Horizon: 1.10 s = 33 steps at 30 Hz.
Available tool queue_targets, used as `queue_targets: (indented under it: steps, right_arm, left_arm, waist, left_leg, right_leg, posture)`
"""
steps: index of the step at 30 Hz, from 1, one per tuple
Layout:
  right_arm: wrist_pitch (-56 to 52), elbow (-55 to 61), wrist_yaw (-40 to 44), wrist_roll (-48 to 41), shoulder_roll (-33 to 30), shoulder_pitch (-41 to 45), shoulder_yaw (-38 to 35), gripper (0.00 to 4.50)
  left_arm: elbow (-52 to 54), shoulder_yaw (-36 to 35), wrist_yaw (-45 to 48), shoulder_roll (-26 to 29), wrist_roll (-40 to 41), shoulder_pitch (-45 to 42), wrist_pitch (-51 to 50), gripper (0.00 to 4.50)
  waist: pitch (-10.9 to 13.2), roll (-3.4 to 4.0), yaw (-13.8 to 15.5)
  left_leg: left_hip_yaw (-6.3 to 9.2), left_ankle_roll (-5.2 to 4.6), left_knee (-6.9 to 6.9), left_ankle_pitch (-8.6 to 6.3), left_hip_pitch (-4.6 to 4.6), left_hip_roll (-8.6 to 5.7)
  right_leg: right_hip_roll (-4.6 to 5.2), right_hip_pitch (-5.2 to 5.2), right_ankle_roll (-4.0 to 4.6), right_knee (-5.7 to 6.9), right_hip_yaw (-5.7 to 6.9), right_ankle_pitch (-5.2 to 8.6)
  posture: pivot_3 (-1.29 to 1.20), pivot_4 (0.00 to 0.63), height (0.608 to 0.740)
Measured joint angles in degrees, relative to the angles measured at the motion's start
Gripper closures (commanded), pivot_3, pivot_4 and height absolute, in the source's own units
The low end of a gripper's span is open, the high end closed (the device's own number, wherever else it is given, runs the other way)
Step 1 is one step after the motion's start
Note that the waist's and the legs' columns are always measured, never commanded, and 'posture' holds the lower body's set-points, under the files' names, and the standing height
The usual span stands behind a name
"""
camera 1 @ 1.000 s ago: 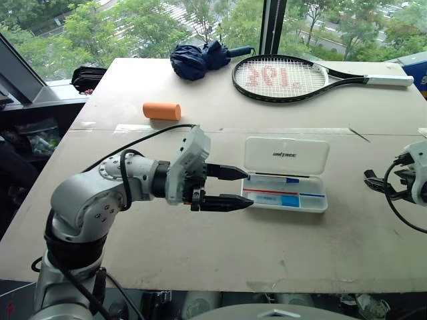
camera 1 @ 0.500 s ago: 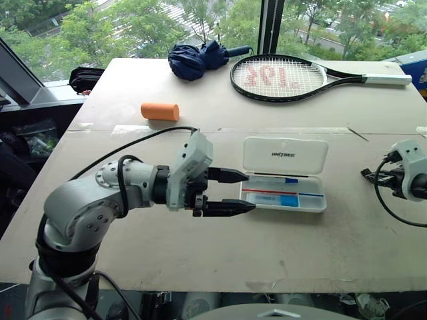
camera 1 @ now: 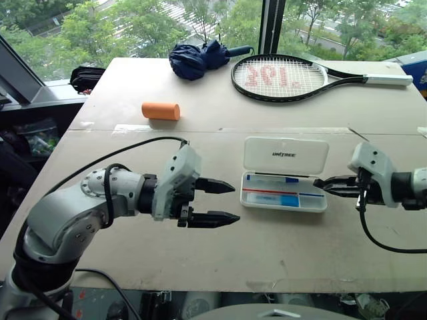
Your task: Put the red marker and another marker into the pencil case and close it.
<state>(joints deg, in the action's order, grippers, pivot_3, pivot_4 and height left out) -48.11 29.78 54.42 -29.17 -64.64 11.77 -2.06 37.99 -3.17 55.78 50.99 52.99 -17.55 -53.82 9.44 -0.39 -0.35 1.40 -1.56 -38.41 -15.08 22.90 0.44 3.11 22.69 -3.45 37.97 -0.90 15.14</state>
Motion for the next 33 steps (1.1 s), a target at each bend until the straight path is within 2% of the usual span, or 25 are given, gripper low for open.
queue_targets:
  steps: [3, 14, 15, 19, 21, 22, 24, 25, 26, 27, 30, 33]
  right_arm:
    - [4.18, -1.62, 2.27, 4.06, -0.73, 1.27, 5.66, 4.39]
    - [13.53, -7.07, 8.84, 11.22, -1.58, 1.24, 11.21, 4.39]
    - [13.85, -7.61, 9.19, 11.29, -1.27, 1.24, 11.2, 3.68]
    - [14.87, -8.35, 10.28, 10.29, -0.19, 0.95, 10.09, 1.95]
    - [13.27, -8.33, 10.79, 7.56, -0.12, 0.84, 7.44, 1.95]
    - [11.98, -8.34, 11.26, 5.81, -0.13, 0.85, 5.35, 2.11]
    - [8.92, -8.52, 11.65, 2.32, -0.12, 1.26, 1.64, 2.84]
    - [4.97, -10.95, 11.05, -0.33, 0.67, 4.7, 0.6, 3.41]
    - [2.89, -12.99, 10.19, -1.1, 1.47, 7.33, 0.02, 3.73]
    - [0.13, -16.87, 8.45, -1.61, 2.63, 11.77, -0.74, 4.36]
    - [-3.81, -28.01, 3.14, 1.21, 5.22, 23.71, 0.02, 4.44]
    - [-4.57, -39.78, -1.14, 6.21, 10.6, 34.43, 4.13, 4.44]
  left_arm:
    - [0.19, -0.52, 0.24, 0.82, 0.14, 1.0, 0.57, 1.15]
    - [3.17, -3.07, -1.09, 2.23, 2.19, 3.86, 1.13, 1.15]
    - [3.57, -3.41, -1.33, 2.59, 2.68, 4.0, 1.12, 1.15]
    - [4.15, -4.28, -1.92, 3.77, 4.01, 4.91, 1.06, 1.15]
    - [4.16, -5.3, -2.34, 3.89, 4.6, 5.48, 1.06, 1.15]
    - [4.17, -5.53, -2.55, 3.97, 4.81, 5.66, 1.05, 1.15]
    - [4.28, -5.89, -3.12, 4.01, 5.55, 6.37, 1.03, 1.15]
    - [4.35, -6.25, -3.84, 4.01, 5.81, 7.06, 0.95, 1.15]
    - [4.46, -6.49, -4.37, 4.01, 5.97, 7.28, 0.91, 1.15]
    - [4.58, -6.96, -5.08, 3.96, 6.54, 7.63, 0.88, 1.15]
    - [5.25, -8.29, -6.66, 3.89, 8.2, 9.26, 0.82, 1.15]
    - [5.39, -9.13, -7.42, 3.89, 9.22, 10.3, 0.81, 1.15]
  waist:
    - [0.01, -0.02, 0.16]
    - [0.03, -0.04, 0.0]
    - [0.03, -0.04, 0.01]
    - [0.03, -0.04, 0.02]
    - [0.04, -0.03, 0.02]
    - [0.04, -0.03, 0.04]
    - [0.04, -0.04, 0.08]
    - [0.05, -0.05, -0.1]
    - [0.07, -0.06, -0.3]
    - [0.08, -0.06, -0.5]
    - [0.09, -0.08, -0.5]
    - [0.1, -0.08, -0.66]
  left_leg:
    - [-0.02, 0.0, 0.0, 0.0, 0.01, -0.02]
    - [-0.01, 0.0, 0.01, 0.0, -0.01, 0.0]
    - [0.01, 0.0, 0.01, 0.0, -0.01, 0.01]
    - [-0.01, 0.0, 0.01, 0.0, -0.01, 0.01]
    - [-0.01, 0.0, 0.01, 0.0, -0.01, 0.01]
    - [-0.01, 0.0, 0.0, 0.0, -0.01, 0.01]
    - [0.01, 0.0, 0.01, 0.0, -0.01, 0.01]
    - [-0.02, 0.0, 0.0, 0.0, -0.04, 0.02]
    - [-0.05, 0.0, 0.0, 0.0, -0.04, 0.02]
    - [-0.11, 0.0, 0.0, 0.0, -0.07, 0.01]
    - [-0.1, 0.0, 0.02, 0.0, -0.09, 0.02]
    - [-0.14, 0.01, 0.07, 0.01, -0.08, 0.0]
  right_leg:
    - [0.03, 0.0, 0.0, -0.02, -0.01, 0.0]
    - [0.03, 0.0, 0.0, 0.0, -0.02, 0.0]
    - [0.03, 0.0, 0.0, 0.0, 0.0, 0.0]
    - [0.03, 0.0, 0.0, 0.01, -0.01, 0.0]
    - [0.03, 0.0, 0.0, 0.01, -0.02, 0.0]
    - [0.03, -0.01, 0.0, 0.01, -0.02, 0.0]
    - [0.03, -0.01, 0.0, 0.01, 0.0, 0.0]
    - [0.03, -0.01, 0.01, 0.01, -0.04, -0.01]
    - [0.03, -0.01, 0.02, 0.01, -0.07, -0.01]
    - [0.02, 0.0, 0.03, 0.02, -0.13, -0.01]
    - [0.0, 0.01, 0.04, 0.01, -0.12, 0.0]
    - [-0.01, 0.07, 0.05, 0.01, -0.16, -0.01]
  posture:
    - [0.0, 0.15, 0.73]
    - [0.0, 0.15, 0.73]
    - [0.0, 0.15, 0.73]
    - [0.0, 0.15, 0.73]
    - [0.0, 0.15, 0.73]
    - [0.0, 0.15, 0.73]
    - [0.0, 0.15, 0.73]
    - [0.0, 0.15, 0.73]
    - [0.0, 0.15, 0.73]
    - [0.0, 0.15, 0.73]
    - [0.0, 0.15, 0.73]
    - [0.0, 0.15, 0.73]
